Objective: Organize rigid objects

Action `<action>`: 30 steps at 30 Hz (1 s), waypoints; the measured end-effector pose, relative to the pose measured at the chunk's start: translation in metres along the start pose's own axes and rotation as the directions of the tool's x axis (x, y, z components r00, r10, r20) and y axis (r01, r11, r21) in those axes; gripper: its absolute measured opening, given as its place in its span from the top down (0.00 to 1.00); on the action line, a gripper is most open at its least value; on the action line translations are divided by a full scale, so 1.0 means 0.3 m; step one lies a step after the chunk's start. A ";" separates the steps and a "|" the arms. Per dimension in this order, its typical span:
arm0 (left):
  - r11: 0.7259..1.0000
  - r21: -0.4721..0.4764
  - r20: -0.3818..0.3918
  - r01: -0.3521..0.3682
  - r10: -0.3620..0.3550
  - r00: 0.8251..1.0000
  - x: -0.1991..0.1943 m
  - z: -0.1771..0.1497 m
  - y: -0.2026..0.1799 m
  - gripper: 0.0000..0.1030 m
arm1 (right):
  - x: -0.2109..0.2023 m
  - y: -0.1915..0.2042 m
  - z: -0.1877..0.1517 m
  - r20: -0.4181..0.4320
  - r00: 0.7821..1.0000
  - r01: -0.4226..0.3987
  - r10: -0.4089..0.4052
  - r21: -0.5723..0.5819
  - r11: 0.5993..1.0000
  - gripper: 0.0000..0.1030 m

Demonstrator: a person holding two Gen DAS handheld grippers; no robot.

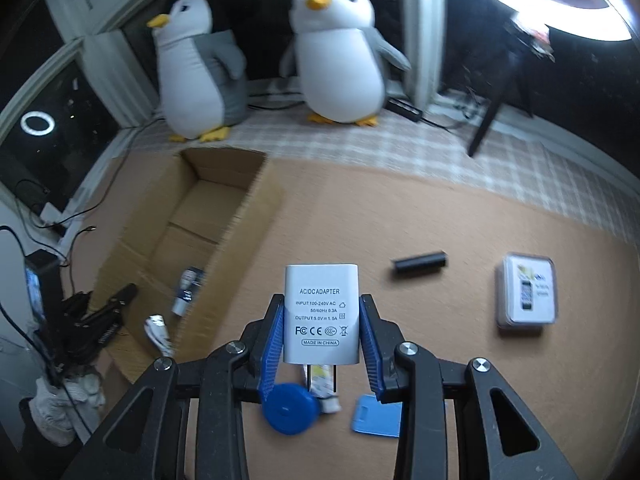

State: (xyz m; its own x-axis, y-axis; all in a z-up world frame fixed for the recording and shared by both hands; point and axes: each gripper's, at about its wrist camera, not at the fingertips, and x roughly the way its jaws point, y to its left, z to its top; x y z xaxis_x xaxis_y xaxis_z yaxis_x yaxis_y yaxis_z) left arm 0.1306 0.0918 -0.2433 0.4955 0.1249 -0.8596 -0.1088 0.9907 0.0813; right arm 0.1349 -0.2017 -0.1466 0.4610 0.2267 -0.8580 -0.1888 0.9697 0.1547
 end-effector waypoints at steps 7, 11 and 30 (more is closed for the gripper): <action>1.000 0.001 0.000 0.000 0.000 1.000 0.000 0.000 0.000 0.73 | 0.031 0.166 0.068 0.016 0.998 -0.052 0.054 -0.087 0.995 0.69; 1.000 0.000 0.000 0.000 0.000 1.000 0.000 0.000 0.000 0.73 | 0.080 0.240 0.099 0.008 0.998 -0.068 0.069 -0.115 0.991 0.69; 1.000 -0.002 0.001 0.003 -0.003 1.000 0.003 0.006 -0.003 0.73 | 0.372 0.480 0.136 -0.087 0.996 -0.019 0.000 -0.216 0.976 0.69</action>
State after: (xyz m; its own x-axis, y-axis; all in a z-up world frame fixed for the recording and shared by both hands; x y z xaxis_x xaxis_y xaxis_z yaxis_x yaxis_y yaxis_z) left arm 0.1327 0.0910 -0.2434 0.4967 0.1225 -0.8592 -0.1092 0.9909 0.0781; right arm 0.1944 -0.0330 -0.2000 0.3838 0.2177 -0.8974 -0.3801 0.9229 0.0613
